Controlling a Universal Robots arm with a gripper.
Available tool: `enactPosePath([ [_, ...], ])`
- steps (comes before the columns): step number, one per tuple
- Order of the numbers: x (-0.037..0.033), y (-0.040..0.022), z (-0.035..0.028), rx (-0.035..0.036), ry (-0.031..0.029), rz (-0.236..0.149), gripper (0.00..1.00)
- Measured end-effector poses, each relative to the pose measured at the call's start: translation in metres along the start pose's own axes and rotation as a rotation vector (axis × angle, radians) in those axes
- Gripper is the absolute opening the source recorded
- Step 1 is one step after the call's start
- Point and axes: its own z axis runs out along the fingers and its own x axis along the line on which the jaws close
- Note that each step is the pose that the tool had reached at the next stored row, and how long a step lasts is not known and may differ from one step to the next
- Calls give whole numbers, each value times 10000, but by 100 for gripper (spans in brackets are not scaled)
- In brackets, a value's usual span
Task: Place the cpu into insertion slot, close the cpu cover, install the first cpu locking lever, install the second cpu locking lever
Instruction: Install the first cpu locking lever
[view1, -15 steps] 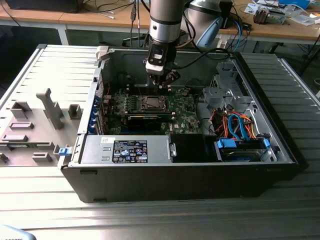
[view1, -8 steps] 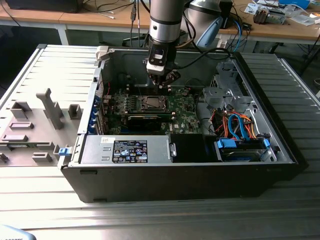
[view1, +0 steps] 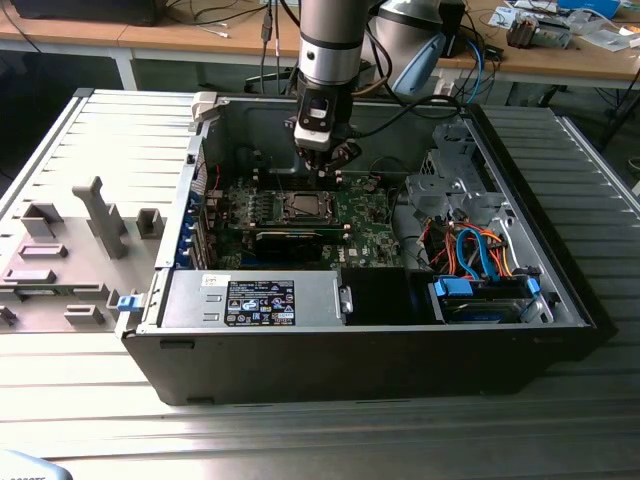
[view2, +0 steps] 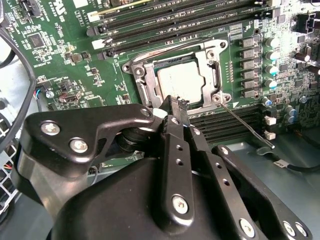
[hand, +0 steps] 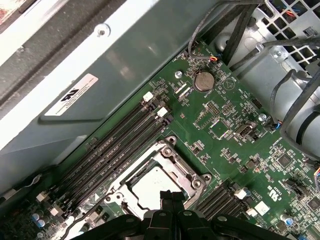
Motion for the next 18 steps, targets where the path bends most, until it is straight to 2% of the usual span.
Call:
enactPosePath([
  [18, 0, 0, 0, -4, -13, -447, 11],
])
